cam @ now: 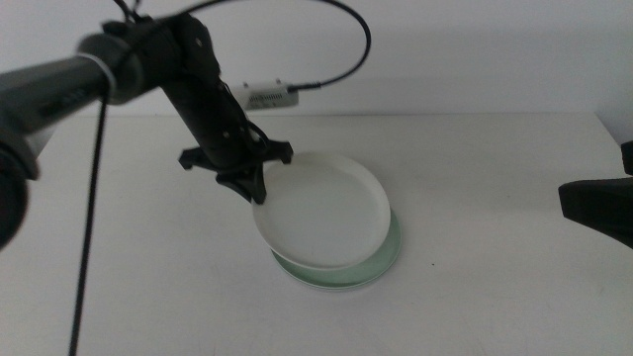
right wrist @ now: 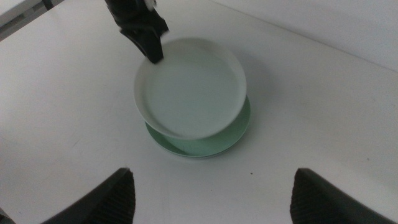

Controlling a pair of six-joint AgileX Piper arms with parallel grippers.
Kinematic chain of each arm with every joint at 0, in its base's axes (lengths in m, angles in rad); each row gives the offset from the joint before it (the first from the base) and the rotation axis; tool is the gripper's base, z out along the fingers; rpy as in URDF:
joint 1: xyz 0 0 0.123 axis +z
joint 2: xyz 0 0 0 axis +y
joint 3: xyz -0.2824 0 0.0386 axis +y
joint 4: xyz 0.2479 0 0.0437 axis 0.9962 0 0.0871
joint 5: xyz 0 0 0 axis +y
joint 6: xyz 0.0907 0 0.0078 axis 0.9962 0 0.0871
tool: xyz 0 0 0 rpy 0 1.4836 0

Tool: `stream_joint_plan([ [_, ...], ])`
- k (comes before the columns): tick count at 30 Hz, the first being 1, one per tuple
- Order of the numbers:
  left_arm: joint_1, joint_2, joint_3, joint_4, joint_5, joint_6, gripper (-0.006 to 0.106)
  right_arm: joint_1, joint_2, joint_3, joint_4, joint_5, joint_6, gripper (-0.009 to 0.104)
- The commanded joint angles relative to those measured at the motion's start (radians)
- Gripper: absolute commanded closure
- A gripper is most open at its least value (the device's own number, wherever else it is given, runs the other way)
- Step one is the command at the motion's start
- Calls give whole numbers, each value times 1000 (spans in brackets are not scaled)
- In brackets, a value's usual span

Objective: Stack the three bowls on top of each other.

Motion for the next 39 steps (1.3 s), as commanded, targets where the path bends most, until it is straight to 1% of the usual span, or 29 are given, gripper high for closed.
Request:
stream_joint_plan([
  [1,-12,-35,-35,-48,-29,-15,103,-6,-1,-23,11,-57,-2,30],
  [5,-14,7,-35,-122,-56,13,92,-6,-1,-23,11,-57,-2,30],
  [7,-14,16,-35,-158,-56,48,82,-6,-1,-23,11,-57,-2,30],
  [9,-13,17,-35,-174,-57,71,69,-6,-1,-23,11,-57,-2,30],
  [10,-12,14,-38,-175,-53,74,58,-6,-1,-23,11,-57,-2,30],
  [11,-11,11,-43,-175,-48,74,50,-6,-1,-23,11,-57,-2,30],
  [13,-1,-8,-57,-159,-37,73,28,-6,-1,-23,11,-57,-2,30],
  [15,13,-36,-78,-149,-10,73,10,-6,-1,-23,11,-57,-2,30],
  [19,53,-106,-140,-149,66,72,10,-6,-1,-23,11,-57,-2,30],
  [22,84,-164,-170,-136,74,73,10,-6,-1,-23,11,-57,-2,30],
  [26,124,-234,-191,-63,22,68,10,-6,-1,-23,11,-57,-2,30],
  [28,148,-267,-191,-42,-22,68,10,-6,-1,-23,11,-57,-2,30],
  [33,193,-335,-192,-48,-75,67,10,-6,-1,-23,11,-57,-2,30],
  [36,216,-367,-192,-47,-146,67,10,-6,-1,-23,11,-58,-2,30],
  [39,219,-381,-192,-67,-229,67,10,-6,-1,-23,11,-58,-2,30],
])
